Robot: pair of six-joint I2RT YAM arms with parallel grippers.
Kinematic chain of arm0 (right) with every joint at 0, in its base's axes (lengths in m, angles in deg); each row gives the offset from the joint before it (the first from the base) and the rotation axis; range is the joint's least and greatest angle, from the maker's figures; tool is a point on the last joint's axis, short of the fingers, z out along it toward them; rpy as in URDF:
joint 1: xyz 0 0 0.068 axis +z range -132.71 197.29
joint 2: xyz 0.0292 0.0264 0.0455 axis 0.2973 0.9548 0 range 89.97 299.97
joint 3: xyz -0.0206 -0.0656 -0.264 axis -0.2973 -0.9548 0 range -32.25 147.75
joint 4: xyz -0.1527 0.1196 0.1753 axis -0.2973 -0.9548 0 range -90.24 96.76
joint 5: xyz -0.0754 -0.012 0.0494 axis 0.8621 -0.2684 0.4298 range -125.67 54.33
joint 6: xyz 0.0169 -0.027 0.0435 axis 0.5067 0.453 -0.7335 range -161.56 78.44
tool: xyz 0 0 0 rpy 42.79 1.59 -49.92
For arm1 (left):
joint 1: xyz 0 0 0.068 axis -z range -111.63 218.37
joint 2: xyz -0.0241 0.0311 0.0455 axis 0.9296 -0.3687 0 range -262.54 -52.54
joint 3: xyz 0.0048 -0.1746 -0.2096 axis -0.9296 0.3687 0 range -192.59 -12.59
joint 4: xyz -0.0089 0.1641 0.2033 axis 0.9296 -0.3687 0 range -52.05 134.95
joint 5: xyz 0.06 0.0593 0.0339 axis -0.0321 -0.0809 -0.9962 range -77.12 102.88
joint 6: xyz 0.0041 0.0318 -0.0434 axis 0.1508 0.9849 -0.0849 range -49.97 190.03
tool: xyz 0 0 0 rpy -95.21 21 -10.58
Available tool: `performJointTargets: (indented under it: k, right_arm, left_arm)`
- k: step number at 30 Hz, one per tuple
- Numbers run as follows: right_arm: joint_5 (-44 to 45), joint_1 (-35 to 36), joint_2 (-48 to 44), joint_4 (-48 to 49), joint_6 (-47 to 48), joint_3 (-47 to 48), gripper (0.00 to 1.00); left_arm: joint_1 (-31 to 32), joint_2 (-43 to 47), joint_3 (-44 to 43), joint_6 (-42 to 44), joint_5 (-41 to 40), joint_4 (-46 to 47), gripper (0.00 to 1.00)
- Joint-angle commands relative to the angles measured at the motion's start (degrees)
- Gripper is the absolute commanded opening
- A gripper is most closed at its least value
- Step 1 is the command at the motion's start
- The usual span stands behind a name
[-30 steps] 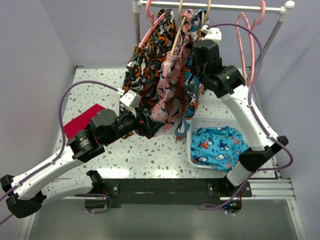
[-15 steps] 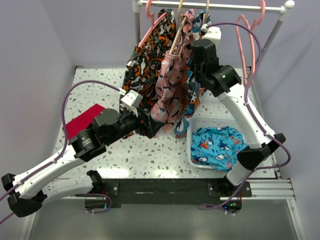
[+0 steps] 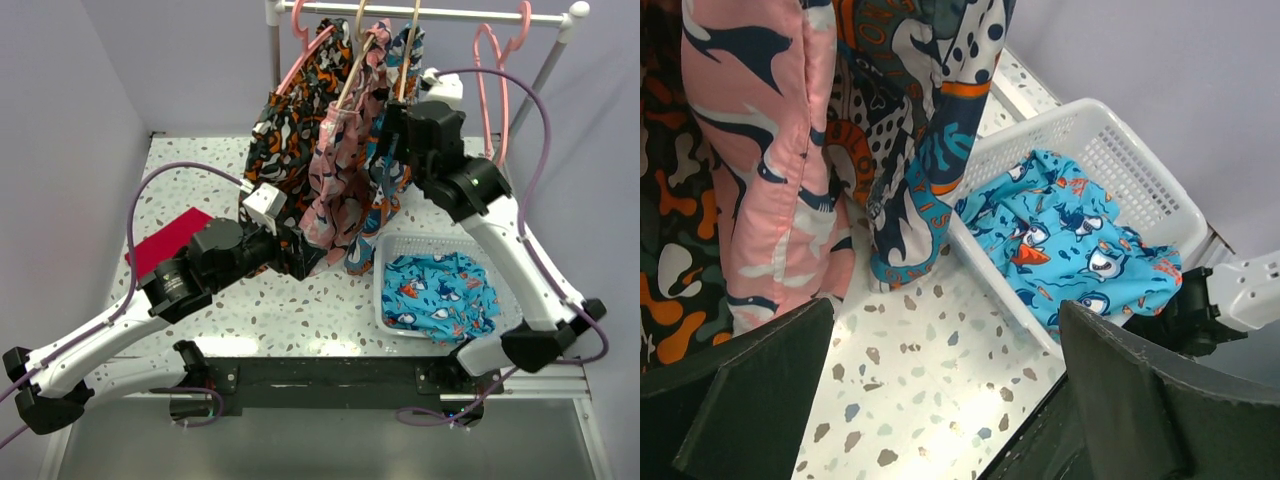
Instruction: Place the shorts on the hanger
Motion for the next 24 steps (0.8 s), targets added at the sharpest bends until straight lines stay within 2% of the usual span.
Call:
performJointTargets:
  k: [1,6,14,19,24]
  right_arm:
    - [-5.9,-0.2,-12.0,2.3,-2.5,-7.0,0.93]
    - [-13.5,-0.2,-22.1,3.0,-4.9,-19.1,0.98]
    - [-21.4,-0.2,-36.4,2.7,-11.0,-36.7,0.98]
    - [-22.2,-0.2,-40.9,2.8,-13.2,-45.2,0.98]
    - [-25.1,-0.2,-40.0,3.0,-15.1,-48.4,0.98]
  left_arm:
    - [0.0,-0.6,-1.8,0.0,-1.6,-2.3,1.00]
    - [0.0,-0.8,-0.8,-2.3,-4.1,-4.9,1.00]
    - [0.0,3.2,8.7,-6.1,-6.0,-4.1,1.00]
    - [0.0,4.1,13.6,-7.0,-6.3,-2.7,1.00]
    - [0.0,5.0,15.7,-7.3,-5.8,-0.1,1.00]
